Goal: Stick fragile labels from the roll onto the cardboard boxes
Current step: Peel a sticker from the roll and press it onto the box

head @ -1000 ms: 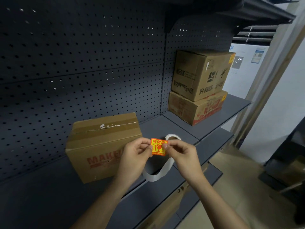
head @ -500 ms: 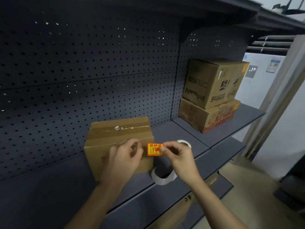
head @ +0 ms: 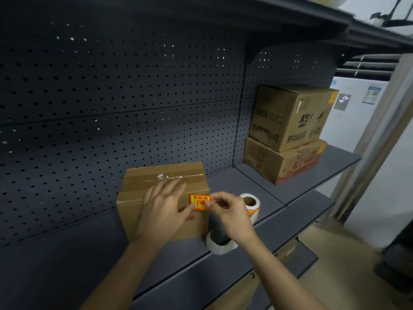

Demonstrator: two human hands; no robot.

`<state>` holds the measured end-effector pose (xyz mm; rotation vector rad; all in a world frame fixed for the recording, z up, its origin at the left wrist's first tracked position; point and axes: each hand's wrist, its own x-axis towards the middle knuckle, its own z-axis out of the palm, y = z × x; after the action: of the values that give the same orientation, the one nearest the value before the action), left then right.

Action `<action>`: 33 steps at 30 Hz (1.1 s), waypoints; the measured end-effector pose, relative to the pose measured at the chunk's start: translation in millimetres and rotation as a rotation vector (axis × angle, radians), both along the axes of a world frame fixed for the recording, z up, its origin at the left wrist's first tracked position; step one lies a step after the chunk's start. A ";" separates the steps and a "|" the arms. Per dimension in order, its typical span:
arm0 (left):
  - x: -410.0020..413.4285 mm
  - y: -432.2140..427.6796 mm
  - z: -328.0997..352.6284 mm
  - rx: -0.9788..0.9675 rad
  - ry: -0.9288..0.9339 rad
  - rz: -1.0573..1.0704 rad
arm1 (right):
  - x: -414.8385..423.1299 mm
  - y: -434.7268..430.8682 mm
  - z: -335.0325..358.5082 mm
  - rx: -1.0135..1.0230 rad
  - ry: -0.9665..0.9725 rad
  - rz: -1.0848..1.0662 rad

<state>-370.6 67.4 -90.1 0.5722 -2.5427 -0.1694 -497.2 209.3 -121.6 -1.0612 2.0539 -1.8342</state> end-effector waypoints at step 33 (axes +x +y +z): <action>-15.3 5.5 -6.7 -0.048 0.185 0.120 | -11.1 5.1 14.1 0.061 0.156 -0.124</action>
<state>-386.0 72.9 -96.8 0.6566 -2.3211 -0.1124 -508.3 214.4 -107.6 -1.1172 2.2975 -1.7830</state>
